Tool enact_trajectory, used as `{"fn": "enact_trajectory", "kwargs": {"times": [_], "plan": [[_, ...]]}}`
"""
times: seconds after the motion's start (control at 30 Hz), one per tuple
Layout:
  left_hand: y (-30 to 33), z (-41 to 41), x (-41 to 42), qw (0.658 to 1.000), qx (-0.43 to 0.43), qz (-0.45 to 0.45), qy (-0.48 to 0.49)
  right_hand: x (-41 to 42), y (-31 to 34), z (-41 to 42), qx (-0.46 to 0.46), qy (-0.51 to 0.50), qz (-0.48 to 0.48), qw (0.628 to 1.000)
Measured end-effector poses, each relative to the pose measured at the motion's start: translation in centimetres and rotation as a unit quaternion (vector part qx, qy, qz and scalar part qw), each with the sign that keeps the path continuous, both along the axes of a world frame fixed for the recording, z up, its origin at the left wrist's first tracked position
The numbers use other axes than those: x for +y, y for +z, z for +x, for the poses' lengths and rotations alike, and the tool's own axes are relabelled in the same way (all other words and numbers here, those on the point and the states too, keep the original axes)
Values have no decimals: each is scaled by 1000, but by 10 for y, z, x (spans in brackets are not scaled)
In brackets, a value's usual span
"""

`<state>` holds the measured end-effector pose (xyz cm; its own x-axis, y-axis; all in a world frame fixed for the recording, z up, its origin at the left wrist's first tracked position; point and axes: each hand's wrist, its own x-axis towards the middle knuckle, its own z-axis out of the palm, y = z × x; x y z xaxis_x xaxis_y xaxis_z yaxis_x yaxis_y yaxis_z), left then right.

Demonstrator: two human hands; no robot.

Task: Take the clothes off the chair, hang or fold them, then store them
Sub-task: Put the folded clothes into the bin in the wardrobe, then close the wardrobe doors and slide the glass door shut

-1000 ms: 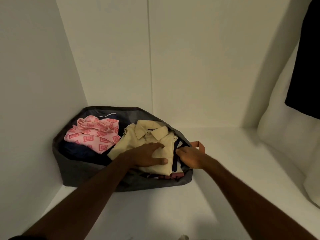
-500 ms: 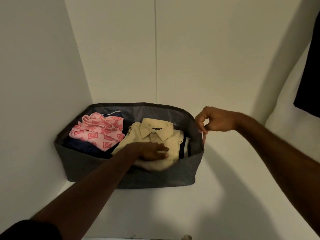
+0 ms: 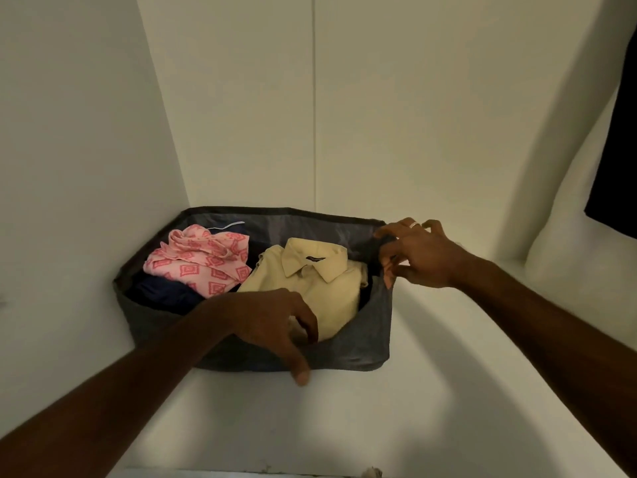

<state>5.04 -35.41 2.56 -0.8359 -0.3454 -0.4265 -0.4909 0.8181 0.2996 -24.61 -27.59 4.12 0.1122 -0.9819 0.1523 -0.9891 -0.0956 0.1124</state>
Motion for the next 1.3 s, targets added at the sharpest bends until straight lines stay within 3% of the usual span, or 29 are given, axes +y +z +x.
{"fn": "enact_trajectory", "kwargs": {"times": [0.1,0.27,0.53,0.77,1.0,1.3], "plan": [[-3,17,-5,1000,-9,-17,2,-5,4,-5,-46,-31,-25,998],[0,40,-31,979,171,-96,61,-9,7,-1,-118,-59,-30,991],[13,36,-36,951,273,-117,86,-11,13,11,-149,-94,-74,982],[20,-28,-16,919,375,-124,14,16,9,53,-159,-99,-128,974],[10,-106,46,912,400,-83,-28,100,-14,45,-149,-155,-169,962],[-6,-179,220,918,382,-94,-53,289,-36,-13,-155,-202,-225,941]]}}
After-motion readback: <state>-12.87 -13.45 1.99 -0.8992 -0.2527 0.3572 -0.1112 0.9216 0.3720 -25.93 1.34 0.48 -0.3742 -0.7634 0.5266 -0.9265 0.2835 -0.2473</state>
